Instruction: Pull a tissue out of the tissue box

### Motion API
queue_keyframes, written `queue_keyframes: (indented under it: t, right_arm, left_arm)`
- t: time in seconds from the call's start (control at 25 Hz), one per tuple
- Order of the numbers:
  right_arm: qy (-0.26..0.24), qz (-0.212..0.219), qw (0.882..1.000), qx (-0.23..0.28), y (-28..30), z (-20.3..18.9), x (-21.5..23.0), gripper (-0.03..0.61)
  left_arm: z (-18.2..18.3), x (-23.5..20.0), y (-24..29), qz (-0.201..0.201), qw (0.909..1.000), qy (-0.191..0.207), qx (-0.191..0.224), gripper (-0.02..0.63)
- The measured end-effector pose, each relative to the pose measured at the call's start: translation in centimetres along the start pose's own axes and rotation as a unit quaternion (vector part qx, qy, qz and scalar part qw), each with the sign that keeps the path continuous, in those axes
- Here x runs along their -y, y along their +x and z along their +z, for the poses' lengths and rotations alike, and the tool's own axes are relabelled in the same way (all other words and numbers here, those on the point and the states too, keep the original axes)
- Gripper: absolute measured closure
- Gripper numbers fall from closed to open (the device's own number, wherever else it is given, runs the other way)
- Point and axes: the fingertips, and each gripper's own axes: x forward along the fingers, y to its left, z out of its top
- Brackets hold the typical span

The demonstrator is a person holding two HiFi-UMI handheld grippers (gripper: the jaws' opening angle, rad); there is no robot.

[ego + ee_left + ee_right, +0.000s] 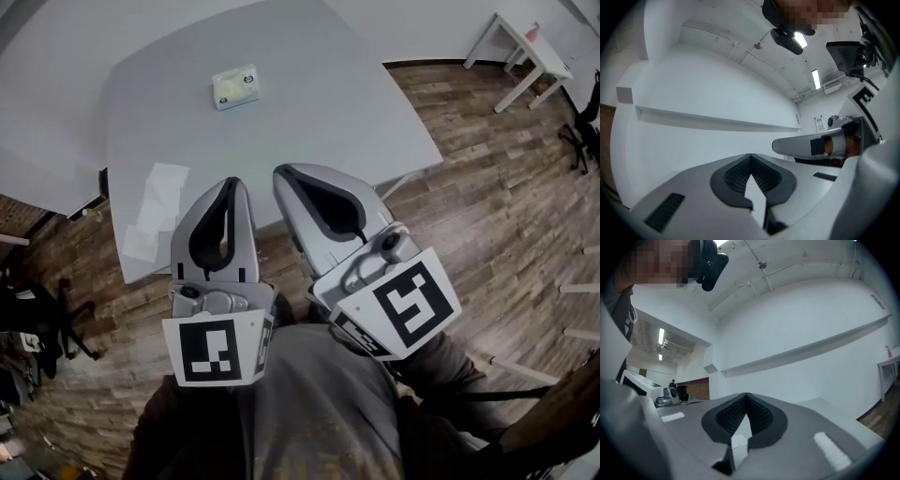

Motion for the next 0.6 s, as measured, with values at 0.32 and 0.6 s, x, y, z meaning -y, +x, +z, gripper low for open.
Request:
queue_keyframes:
  t: [0.32,0.6]
  right_arm:
    - [-0.002,-0.005,1.0,-0.001,-0.8,0.1,0.5,0.578]
    - [-0.004,-0.003,1.0,0.0,-1.3,0.2,0.3,0.578]
  left_arm:
    - [-0.1,1.1,0.1,-0.009,1.0,-0.001,-0.001,0.615]
    - [-0.2,1.5,-0.3,-0.007,1.0,-0.001,-0.005,0.615]
